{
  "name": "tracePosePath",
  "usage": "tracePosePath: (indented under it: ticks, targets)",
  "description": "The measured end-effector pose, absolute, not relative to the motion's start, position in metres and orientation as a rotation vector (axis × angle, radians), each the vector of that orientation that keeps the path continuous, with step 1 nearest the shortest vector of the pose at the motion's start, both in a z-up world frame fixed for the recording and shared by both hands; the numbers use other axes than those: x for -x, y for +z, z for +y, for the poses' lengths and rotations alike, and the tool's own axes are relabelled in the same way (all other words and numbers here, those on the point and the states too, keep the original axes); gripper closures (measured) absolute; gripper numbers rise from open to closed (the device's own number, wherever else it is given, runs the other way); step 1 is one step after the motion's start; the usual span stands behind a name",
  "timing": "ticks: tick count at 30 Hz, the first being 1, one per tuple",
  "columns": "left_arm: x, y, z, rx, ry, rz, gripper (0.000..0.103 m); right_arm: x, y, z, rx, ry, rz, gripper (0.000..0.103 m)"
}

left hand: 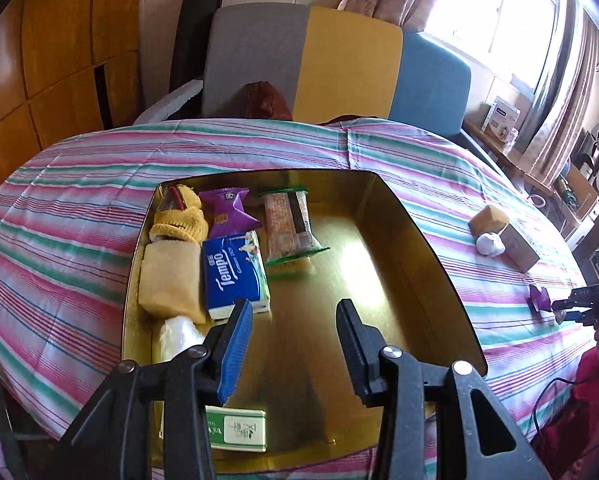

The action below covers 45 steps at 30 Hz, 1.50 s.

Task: Organize objects
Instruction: 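Carry the white knotted rope into the tray and release it with the right tool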

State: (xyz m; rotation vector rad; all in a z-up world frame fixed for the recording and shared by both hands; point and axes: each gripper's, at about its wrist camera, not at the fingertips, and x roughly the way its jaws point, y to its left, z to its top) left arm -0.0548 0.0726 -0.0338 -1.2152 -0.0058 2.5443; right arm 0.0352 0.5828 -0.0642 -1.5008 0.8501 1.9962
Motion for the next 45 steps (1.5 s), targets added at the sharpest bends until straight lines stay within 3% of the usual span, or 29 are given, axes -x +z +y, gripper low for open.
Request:
tracePosePath:
  ticks: [10,15,28,36,45]
  targets:
    - [0.046,-0.032,0.069,1.209,2.536,-0.017,0.059,-0.043,-0.040,0.581,1.376,2.084,0.871,0.057]
    - [0.044,-0.034,0.067,1.217,2.529,-0.019,0.059,-0.112,-0.038,0.539,1.319,2.102,0.878,0.057]
    - [0.039,-0.040,0.062,1.239,2.503,-0.039,0.059,-0.080,-0.048,0.516,1.292,2.129,0.823,0.057]
    - [0.039,-0.040,0.051,1.243,2.517,-0.053,0.059,-0.064,-0.021,0.471,1.325,2.256,0.639,0.057]
    - [0.040,-0.043,0.033,1.266,2.539,-0.101,0.059,0.009,0.016,0.328,1.449,2.670,0.388,0.057]
